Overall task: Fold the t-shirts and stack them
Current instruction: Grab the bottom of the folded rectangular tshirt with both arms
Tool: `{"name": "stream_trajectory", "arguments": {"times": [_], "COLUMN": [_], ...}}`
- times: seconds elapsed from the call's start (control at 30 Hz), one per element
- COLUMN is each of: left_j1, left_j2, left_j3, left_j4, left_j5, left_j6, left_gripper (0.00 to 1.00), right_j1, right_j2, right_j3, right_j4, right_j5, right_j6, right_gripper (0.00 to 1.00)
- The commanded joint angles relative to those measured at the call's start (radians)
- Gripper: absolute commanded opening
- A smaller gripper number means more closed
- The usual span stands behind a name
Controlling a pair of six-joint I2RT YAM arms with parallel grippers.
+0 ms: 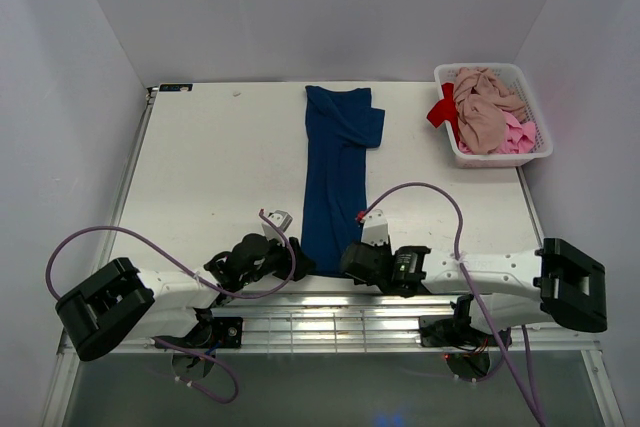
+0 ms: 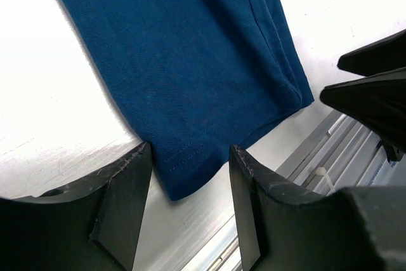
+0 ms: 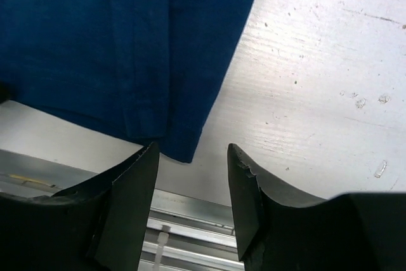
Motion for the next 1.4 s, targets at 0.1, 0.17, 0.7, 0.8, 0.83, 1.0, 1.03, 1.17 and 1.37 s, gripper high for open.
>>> {"name": "stream_trajectory", "arguments": {"times": [0.1,0.17,0.7,0.8,0.83,1.0,1.03,1.17,1.37], "left_j1": [-0.007,-0.007,-0.013,-0.013,-0.013,-0.014,-0.014,-0.014,-0.016], "left_j2": [0.000,0.003,-0.037,-0.039,-0.039,-0.013,-0.008,0.001,0.015], "left_j3": [-0.002,-0.002,-0.036,-0.040,-0.040,-0.031,-0.031,-0.032,-0.045], "left_j4": [-0.023,-0.023,-0.023,-0.023,-0.022,-0.022,-0.022,-0.023,-0.030], "left_j5": [-0.020,-0.021,-0.026,-0.026,-0.026,-0.026,-0.026,-0.066,-0.066], "left_j6": [0.002,0.002,-0.015,-0.015,-0.015,-0.015,-0.016,-0.025,-0.051], "left_gripper": [0.62,0.62,0.61,0.61,0.61,0.61,0.60,0.55,0.36], "right_j1": [0.004,0.004,-0.001,-0.008,-0.010,-0.016,-0.017,-0.017,-0.016], "right_j2": [-0.113,-0.112,-0.027,-0.029,-0.027,0.016,0.023,0.051,0.056], "right_j3": [-0.007,-0.016,-0.081,-0.116,-0.127,-0.124,-0.121,-0.119,-0.113], "right_j4": [0.080,0.089,0.177,0.220,0.229,0.260,0.261,0.287,0.271], "right_j5": [0.053,0.055,0.088,0.070,0.065,0.036,0.030,-0.008,-0.027], "right_j6": [0.011,0.011,0.069,0.072,0.069,0.057,0.055,0.045,0.041], "right_gripper": [0.55,0.56,0.58,0.58,0.58,0.58,0.55,0.47,0.19]}}
